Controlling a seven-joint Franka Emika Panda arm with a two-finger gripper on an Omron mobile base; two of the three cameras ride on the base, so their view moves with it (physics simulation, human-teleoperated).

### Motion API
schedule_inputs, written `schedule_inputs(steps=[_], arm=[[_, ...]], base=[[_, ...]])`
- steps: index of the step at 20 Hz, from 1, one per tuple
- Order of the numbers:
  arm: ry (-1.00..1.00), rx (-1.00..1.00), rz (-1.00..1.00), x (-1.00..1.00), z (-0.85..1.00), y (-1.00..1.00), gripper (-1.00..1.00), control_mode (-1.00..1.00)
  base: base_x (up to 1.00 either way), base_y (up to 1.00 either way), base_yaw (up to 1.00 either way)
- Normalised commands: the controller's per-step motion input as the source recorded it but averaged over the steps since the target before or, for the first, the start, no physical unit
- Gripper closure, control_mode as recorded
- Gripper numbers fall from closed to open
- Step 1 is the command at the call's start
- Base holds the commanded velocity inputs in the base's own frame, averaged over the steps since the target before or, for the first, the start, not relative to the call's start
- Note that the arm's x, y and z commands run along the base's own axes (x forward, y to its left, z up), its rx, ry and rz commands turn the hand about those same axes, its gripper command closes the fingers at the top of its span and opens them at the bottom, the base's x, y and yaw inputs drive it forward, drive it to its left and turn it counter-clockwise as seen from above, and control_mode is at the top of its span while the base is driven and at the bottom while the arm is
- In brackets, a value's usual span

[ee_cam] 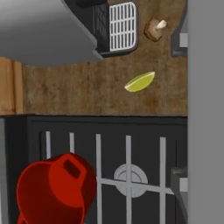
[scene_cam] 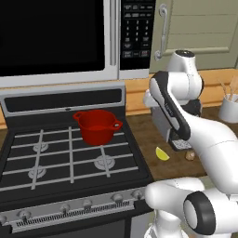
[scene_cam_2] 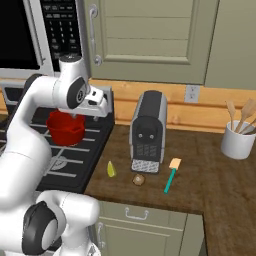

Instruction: Put the mushroom and lemon wedge in the pot. Retrieve the spatula and lightly stir the vegetables in the pot.

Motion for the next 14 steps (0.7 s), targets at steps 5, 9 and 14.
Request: schedule_inputs(steps=[5, 9, 14], arm=[[0.0, 0.02, -0.1, -0.27, -0.23, -0.24, -1.0, -1.0], [0.0, 0.0, -0.1, -0.21, -0.53, -0.34, -1.0, -1.0], [0.02, 0.0, -0.1, -0.01, -0.76, -0.18, -1.0, -1.0]], base=[[0.0, 0.0, 0.0], [0.0, 0.0, 0.0], [0.0, 0.0, 0.0]])
